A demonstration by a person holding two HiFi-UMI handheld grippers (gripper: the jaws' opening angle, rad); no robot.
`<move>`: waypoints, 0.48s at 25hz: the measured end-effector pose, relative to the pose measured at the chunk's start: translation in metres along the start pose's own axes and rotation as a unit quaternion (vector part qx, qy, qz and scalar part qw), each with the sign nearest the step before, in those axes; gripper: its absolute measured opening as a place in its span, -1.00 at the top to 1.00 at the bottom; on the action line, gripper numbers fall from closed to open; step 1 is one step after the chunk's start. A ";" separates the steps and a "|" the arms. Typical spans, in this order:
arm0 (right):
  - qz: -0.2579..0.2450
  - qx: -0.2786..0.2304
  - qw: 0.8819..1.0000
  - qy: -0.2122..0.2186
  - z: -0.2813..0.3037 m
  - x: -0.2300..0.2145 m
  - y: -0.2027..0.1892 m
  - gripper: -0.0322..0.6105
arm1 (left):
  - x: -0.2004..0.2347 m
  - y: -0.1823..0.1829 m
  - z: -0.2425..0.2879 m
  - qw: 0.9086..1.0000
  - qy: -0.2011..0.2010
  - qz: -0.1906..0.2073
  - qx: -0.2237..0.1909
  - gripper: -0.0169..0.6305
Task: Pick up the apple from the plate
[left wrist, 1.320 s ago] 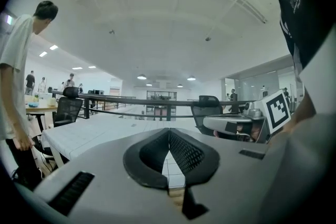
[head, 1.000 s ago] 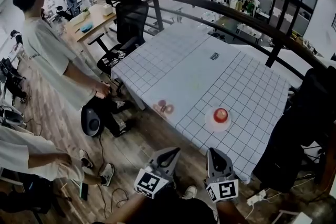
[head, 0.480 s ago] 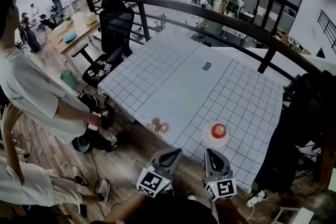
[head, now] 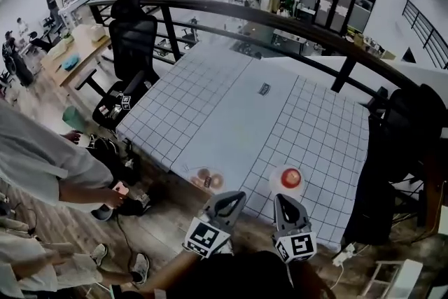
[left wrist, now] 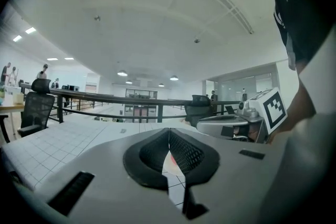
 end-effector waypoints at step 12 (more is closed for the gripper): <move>-0.015 0.005 0.999 -0.030 0.011 -0.032 0.002 0.83 | 0.017 -0.001 0.035 1.000 -0.014 0.004 -0.007 0.88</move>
Point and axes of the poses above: the fingertips, and each gripper's own axes: z forward along the fingers, x to its left, y out of its top, the point moved 2 cm from there along -z, backward along the fingers, and after that the axes turned 12 degrees about z, right-handed, at the moved point
